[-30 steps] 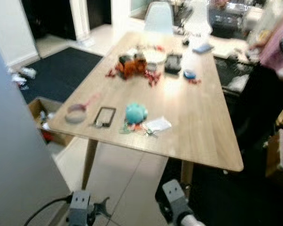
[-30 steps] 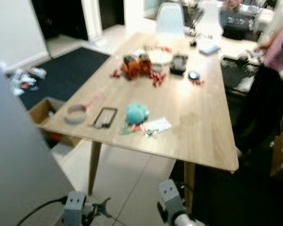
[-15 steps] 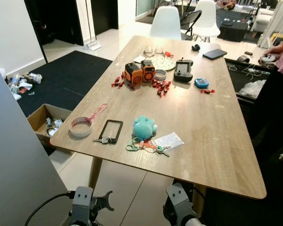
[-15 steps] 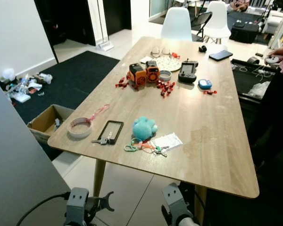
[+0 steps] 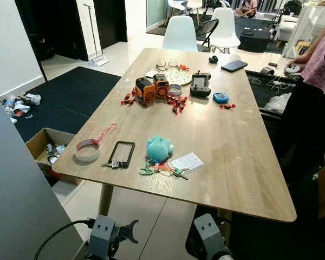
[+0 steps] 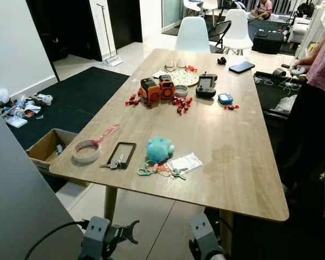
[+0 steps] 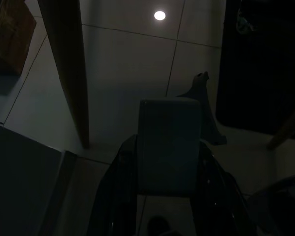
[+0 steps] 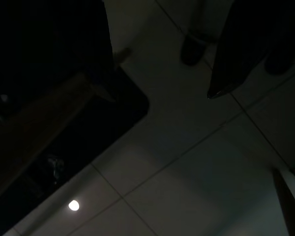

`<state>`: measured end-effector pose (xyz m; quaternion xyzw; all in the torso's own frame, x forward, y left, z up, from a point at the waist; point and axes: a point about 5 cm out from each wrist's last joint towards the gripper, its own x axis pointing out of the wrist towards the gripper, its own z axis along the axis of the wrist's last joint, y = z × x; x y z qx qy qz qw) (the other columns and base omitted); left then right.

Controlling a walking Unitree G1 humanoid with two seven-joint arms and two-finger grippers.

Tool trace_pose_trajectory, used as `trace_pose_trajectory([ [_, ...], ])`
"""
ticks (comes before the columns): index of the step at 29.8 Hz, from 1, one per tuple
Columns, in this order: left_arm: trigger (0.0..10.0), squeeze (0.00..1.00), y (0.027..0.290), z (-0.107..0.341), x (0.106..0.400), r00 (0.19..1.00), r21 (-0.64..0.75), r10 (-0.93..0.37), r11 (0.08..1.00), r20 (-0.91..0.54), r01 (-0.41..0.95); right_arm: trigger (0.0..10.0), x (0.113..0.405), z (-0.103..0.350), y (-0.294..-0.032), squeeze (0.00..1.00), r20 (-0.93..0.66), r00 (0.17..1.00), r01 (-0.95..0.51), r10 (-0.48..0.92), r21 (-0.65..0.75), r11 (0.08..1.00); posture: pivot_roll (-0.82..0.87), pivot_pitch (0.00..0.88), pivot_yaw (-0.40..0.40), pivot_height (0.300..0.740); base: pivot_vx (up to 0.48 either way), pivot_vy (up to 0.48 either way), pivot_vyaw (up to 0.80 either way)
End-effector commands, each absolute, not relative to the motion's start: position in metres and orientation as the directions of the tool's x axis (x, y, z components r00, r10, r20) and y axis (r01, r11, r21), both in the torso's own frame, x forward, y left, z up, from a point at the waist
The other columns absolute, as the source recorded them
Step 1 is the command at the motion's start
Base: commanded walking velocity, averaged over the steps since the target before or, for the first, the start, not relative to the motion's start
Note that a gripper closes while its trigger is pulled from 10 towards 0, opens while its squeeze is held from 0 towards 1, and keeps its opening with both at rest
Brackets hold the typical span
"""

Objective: Hang keys on a hook

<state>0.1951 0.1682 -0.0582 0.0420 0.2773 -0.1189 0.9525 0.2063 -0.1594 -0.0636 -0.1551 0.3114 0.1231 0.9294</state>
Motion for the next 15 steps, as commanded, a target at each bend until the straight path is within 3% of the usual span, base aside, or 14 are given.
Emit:
trace_pose_trajectory([
  [1, 10.0, 0.00, 0.1720, -0.0608, 0.1900, 0.802, 0.031, -0.219, 0.958, -0.556, 0.284, 10.0, 0.1991, -0.0682, -0.1663, 0.00, -0.642, 0.760, -0.292, 0.097, -0.204, 0.934, 0.02, 0.058, 0.010, 0.740, 0.000, 0.000, 0.00],
  [5, 10.0, 0.00, 0.1713, -0.0608, 0.1898, 0.797, 0.035, -0.234, 0.952, -0.556, 0.304, 10.0, 0.1970, -0.0690, -0.1697, 0.00, -0.646, 0.759, -0.277, 0.084, -0.203, 0.939, 0.02, 0.057, 0.011, 0.740, 0.000, 0.000, 0.00],
  [8, 10.0, 0.00, 0.1709, -0.0615, 0.1891, 0.792, 0.032, -0.245, 0.948, -0.560, 0.316, 10.0, 0.1941, -0.0702, -0.1718, 0.00, -0.649, 0.756, -0.274, 0.079, -0.204, 0.940, 0.02, 0.058, 0.011, 0.740, 0.000, -0.285, 0.00],
  [15, 10.0, 0.00, 0.1711, -0.0622, 0.1888, 0.786, 0.027, -0.249, 0.947, -0.565, 0.320, 10.0, 0.1958, -0.0698, -0.1675, 0.00, -0.648, 0.756, -0.282, 0.089, -0.200, 0.938, 0.03, 0.057, 0.008, 0.740, 0.000, -0.480, 0.00],
])
